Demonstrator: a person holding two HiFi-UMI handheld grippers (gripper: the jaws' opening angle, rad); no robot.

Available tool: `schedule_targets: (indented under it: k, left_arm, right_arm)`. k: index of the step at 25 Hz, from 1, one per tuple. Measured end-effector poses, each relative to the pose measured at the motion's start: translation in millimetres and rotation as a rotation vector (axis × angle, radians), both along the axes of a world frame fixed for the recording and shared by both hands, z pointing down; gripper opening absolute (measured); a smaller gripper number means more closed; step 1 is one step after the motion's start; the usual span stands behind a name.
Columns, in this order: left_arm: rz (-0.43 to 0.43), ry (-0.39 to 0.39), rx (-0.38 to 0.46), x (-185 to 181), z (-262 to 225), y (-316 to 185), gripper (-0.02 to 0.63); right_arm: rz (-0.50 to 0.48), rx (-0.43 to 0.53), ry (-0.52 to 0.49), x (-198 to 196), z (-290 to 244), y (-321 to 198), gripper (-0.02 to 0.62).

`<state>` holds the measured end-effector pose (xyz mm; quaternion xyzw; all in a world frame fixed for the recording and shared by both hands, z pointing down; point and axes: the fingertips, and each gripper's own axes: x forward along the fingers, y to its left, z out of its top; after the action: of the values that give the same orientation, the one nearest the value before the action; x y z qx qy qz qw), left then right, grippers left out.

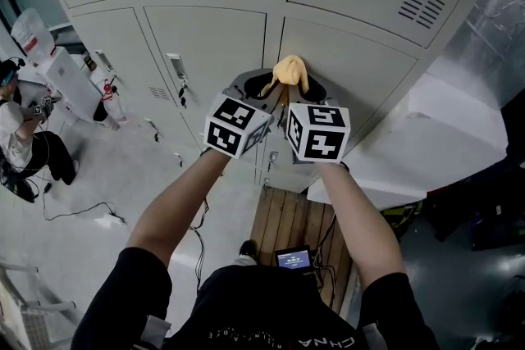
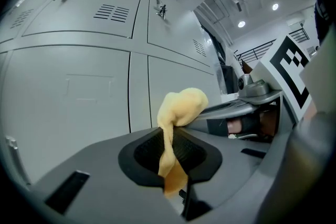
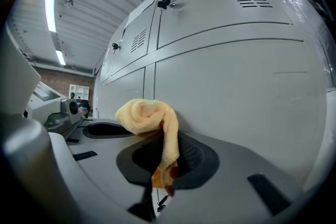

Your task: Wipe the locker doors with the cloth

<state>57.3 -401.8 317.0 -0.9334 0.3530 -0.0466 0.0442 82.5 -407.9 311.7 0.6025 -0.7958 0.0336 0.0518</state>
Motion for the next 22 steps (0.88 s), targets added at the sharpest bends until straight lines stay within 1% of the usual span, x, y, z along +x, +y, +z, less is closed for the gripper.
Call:
schedule_targets:
  k: [6,10,14,22]
  left_arm:
    - [-0.002,-0.002,-0.002,2,0,-2,0.055]
    - [-0.013,-0.017,-0.001,5,0,-1,0.055]
    - [-0.002,-0.023,0.001,14,0,1,0.054]
    - [0.047,-0.023,-0.003,43,1,8,0.054]
  right_arm:
    - [0.003,-0.002,0.001,1,1,-1,0.061]
    - [0.007,-0.004,-0.004,5,1,0,0.061]
    - [0.021,-0.006,-0.009,14,1,3,0.061]
    - [0.063,-0.006,0.0,44,2,11,0.061]
